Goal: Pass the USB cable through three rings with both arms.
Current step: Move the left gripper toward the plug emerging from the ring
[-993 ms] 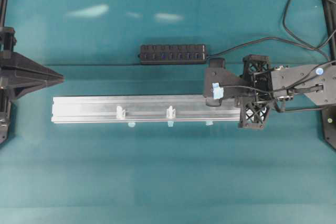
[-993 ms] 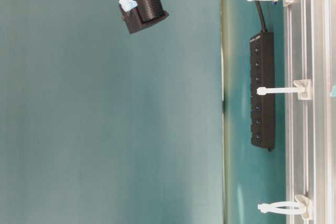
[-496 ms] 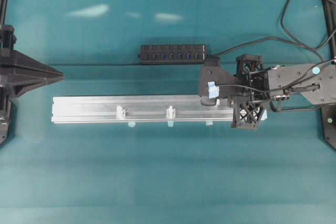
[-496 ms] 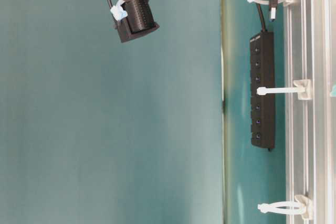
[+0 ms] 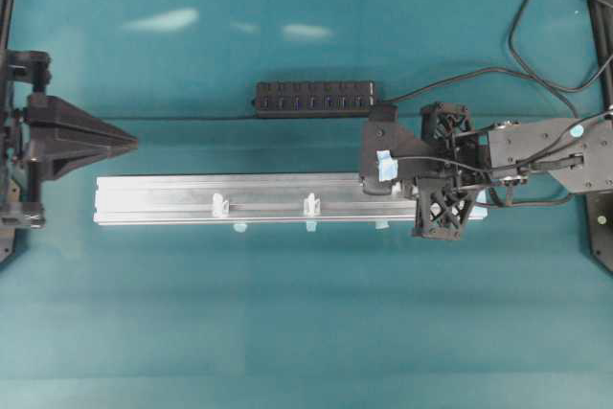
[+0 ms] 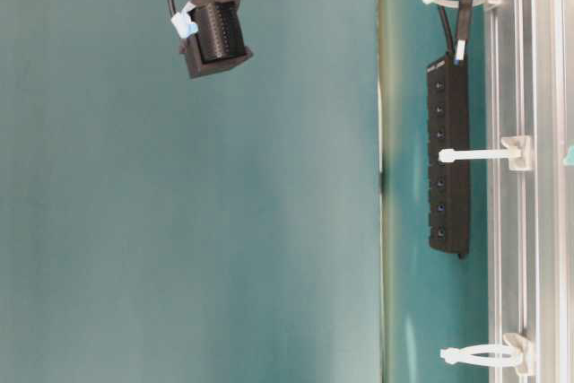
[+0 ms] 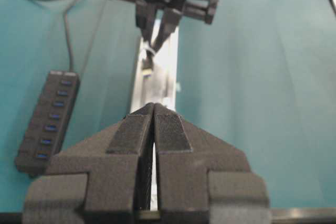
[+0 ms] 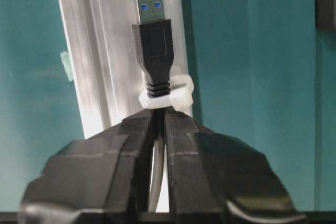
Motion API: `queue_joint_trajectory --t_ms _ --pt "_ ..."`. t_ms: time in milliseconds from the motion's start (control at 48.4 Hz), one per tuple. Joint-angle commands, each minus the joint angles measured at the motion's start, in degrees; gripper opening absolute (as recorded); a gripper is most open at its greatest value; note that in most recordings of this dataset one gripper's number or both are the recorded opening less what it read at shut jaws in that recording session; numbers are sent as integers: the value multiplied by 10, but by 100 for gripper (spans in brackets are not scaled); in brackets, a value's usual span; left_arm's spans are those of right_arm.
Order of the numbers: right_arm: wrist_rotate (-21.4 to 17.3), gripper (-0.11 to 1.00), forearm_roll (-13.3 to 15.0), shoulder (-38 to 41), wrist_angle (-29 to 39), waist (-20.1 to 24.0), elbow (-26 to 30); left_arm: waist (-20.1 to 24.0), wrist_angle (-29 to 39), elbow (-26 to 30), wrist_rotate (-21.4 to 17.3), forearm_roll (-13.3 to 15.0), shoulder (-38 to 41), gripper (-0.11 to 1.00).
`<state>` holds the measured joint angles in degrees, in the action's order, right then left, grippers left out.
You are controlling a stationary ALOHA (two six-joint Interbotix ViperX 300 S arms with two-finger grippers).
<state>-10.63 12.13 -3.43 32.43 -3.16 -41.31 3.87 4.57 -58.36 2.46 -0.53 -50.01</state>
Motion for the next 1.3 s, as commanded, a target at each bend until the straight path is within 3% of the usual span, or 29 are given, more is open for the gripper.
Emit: queue_joint_trajectory --t_ms 0,455,972,1055,1282 --pt "4 -7 -1 -9 -4 2 2 2 -15 18 -1 -2 11 2" --pt "4 -7 0 -12 -11 2 -4 16 -73 40 7 -1 113 2" --pt "20 -7 4 -20 -33 3 -15 17 -111 127 10 -2 285 3" --pt "20 -7 4 -21 -37 3 -15 17 -117 137 9 -2 306 17" --pt "18 -7 4 -24 -50 4 -19 17 -120 185 3 -2 385 83"
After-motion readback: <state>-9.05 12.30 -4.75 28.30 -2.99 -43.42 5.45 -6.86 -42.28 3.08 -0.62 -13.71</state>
